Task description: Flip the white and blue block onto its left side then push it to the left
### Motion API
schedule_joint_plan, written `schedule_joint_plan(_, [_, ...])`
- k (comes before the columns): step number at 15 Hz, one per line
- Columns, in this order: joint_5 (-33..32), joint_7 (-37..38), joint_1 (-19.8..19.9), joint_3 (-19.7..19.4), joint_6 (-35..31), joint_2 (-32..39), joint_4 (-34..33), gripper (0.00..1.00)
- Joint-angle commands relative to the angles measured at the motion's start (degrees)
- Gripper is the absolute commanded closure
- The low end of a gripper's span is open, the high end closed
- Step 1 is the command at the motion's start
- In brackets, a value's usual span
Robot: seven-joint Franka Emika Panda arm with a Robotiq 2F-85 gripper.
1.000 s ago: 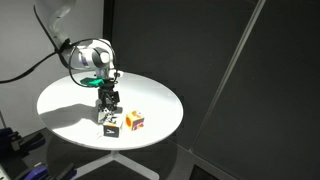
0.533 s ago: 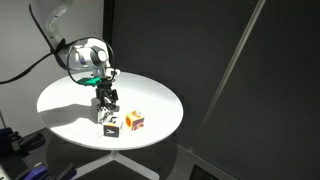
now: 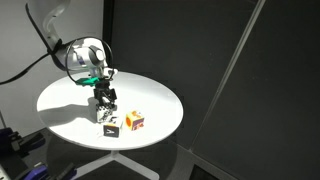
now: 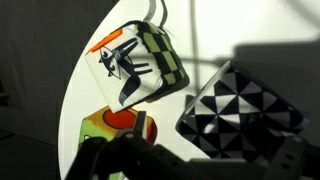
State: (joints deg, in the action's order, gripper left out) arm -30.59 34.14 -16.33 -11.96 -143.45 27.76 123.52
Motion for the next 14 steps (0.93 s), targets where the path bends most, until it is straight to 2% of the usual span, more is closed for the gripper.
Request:
schedule_joint_plan(1, [-2.85, 2.77, -1.01, -0.17, -1.13, -1.84, 2.77, 0.0])
schedule_joint_plan(8, [-5.0, 4.17, -1.52, 1.35, -0.92, -3.49, 5.45, 0.0])
schedule_joint_plan(14, [-1.4, 0.91, -0.31, 5.7, 0.34, -7.45, 9.23, 0.0])
